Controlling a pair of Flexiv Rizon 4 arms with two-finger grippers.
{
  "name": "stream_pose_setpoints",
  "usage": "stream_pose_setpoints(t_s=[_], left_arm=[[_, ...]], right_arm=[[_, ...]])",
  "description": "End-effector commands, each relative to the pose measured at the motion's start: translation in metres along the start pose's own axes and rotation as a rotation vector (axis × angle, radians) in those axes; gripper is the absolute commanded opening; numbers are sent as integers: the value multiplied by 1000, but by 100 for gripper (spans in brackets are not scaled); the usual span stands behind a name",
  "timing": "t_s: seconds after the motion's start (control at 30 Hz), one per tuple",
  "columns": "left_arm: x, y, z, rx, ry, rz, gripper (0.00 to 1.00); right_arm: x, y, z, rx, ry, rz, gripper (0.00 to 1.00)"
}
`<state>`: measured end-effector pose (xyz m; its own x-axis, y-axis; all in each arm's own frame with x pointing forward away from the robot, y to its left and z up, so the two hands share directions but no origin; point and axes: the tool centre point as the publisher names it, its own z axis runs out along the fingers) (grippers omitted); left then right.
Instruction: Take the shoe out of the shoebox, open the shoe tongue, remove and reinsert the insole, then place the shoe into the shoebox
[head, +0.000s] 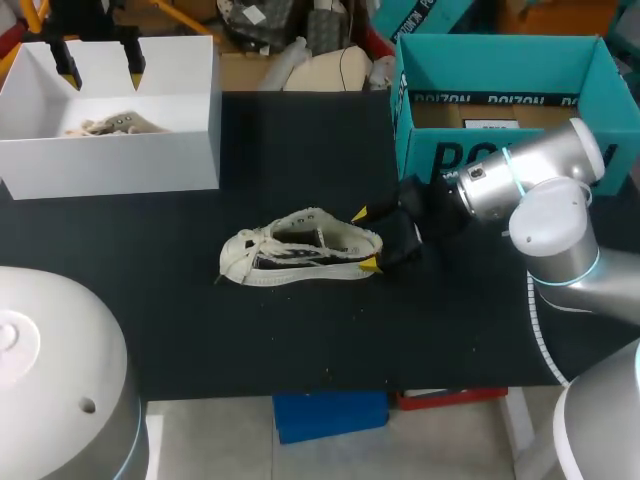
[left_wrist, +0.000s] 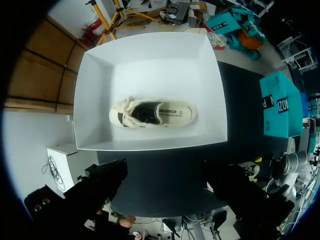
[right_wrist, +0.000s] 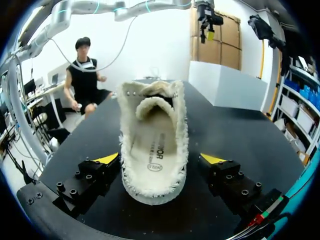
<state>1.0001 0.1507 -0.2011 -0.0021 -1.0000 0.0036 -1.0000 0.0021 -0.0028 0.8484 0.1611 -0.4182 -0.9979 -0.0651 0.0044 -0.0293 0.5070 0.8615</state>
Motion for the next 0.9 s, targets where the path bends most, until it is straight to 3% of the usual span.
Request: stream_pose_setpoints(t_s=[0.03,0.7,0.73,0.8,0.87,0.9], left_arm=[[0,0,-1,-2,-1,-1,100],[0,0,-1,-2,-1,-1,100],[0,0,-1,-2,-1,-1,100],[0,0,-1,-2,-1,-1,100],[0,0,-1,-2,-1,-1,100],[0,0,-1,-2,-1,-1,100]], right_arm=[[-1,-4,6,-5,1,3,100],[4,-10,21,-8,23,24,97],[5,-11,22,-11,28,35,48],[5,-11,22,-11,28,35,29],[5,-11,22,-11,28,35,0],[5,-11,22,-11,28,35,0]])
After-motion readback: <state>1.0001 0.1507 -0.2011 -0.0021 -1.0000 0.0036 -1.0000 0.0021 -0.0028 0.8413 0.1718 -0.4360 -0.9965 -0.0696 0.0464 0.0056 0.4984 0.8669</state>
